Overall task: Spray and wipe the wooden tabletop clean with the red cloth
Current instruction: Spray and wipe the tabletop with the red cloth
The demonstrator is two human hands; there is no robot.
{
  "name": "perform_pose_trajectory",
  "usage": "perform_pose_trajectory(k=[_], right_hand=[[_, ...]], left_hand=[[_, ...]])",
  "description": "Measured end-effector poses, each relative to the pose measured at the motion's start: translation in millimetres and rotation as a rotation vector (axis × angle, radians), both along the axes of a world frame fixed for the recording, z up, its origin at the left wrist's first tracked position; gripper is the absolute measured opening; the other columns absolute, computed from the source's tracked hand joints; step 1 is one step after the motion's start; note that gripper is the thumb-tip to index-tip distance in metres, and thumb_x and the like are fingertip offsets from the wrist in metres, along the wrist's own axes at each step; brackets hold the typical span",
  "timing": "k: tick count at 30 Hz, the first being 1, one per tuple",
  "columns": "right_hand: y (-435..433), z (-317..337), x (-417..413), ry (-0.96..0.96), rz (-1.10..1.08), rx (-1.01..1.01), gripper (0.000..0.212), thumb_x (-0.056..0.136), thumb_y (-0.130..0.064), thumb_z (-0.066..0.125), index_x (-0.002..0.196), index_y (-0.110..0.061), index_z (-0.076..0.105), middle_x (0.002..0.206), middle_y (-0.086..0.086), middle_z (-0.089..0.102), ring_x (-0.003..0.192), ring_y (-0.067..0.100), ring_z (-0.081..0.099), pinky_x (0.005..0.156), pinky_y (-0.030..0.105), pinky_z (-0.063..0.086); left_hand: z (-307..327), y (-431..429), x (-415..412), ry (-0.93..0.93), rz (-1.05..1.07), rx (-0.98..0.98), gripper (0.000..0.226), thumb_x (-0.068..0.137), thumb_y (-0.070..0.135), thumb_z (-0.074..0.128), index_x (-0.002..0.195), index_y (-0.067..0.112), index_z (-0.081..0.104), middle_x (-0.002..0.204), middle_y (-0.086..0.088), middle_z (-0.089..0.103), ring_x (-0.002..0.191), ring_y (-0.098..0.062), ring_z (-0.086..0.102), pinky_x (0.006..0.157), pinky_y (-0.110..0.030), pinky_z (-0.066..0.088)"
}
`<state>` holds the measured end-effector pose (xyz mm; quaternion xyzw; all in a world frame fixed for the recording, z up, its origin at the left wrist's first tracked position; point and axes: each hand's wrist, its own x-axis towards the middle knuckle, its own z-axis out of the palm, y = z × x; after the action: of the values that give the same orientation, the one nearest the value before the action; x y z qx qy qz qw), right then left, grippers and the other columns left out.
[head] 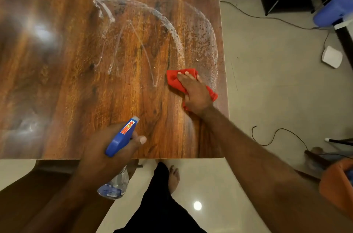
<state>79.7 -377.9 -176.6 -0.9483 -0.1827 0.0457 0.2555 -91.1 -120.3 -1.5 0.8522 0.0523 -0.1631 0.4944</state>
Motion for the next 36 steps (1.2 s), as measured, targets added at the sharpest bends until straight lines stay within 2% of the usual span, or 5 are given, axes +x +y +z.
perform_pose_trajectory(k=[9,16,20,27,36], right_hand=[[-38,-10,-116,0.005,0.575,0.008,0.069,0.093,-0.019,0.054,0.160,-0.018,0.041,0.170,-0.003,0.033,0.160,0.018,0.022,0.130,0.051,0.016],[-52,-4,31,0.031,-0.067,0.017,0.070,0.091,-0.016,0.052,0.160,-0.012,0.040,0.160,0.010,0.048,0.154,0.028,0.036,0.124,0.060,0.028],[-35,-2,-1,0.033,-0.314,0.040,0.070,0.095,-0.012,0.056,0.163,-0.015,0.036,0.164,0.007,0.042,0.156,0.025,0.031,0.128,0.057,0.022],[-48,-6,-185,-0.019,-0.113,0.016,0.084,0.088,-0.014,0.057,0.165,-0.022,0.027,0.170,-0.002,0.033,0.158,0.024,0.028,0.126,0.062,0.023],[-46,-6,5,0.052,-0.472,0.021,0.075,0.085,-0.013,0.050,0.159,-0.015,0.037,0.156,0.008,0.051,0.149,0.027,0.041,0.124,0.059,0.029]], left_hand=[[9,-10,43,-0.016,-0.012,-0.031,0.036,0.078,0.057,0.062,0.078,0.022,0.064,0.065,-0.008,0.062,0.055,-0.024,0.059,0.055,-0.030,0.054],[9,-20,65,0.007,-0.076,-0.005,0.012,0.088,0.027,0.068,0.078,0.023,0.063,0.064,-0.009,0.060,0.055,-0.022,0.057,0.053,-0.012,0.047],[11,-22,73,0.001,-0.124,0.003,0.016,0.089,0.026,0.068,0.076,0.017,0.063,0.057,0.000,0.058,0.046,-0.010,0.053,0.048,-0.009,0.043],[16,-20,86,0.020,-0.145,-0.013,0.017,0.089,0.023,0.069,0.078,0.011,0.064,0.067,-0.010,0.061,0.055,-0.018,0.057,0.052,-0.011,0.047],[19,-4,89,0.036,-0.090,-0.054,0.017,0.086,0.018,0.071,0.075,0.007,0.064,0.063,-0.010,0.060,0.056,-0.022,0.060,0.053,-0.011,0.049]])
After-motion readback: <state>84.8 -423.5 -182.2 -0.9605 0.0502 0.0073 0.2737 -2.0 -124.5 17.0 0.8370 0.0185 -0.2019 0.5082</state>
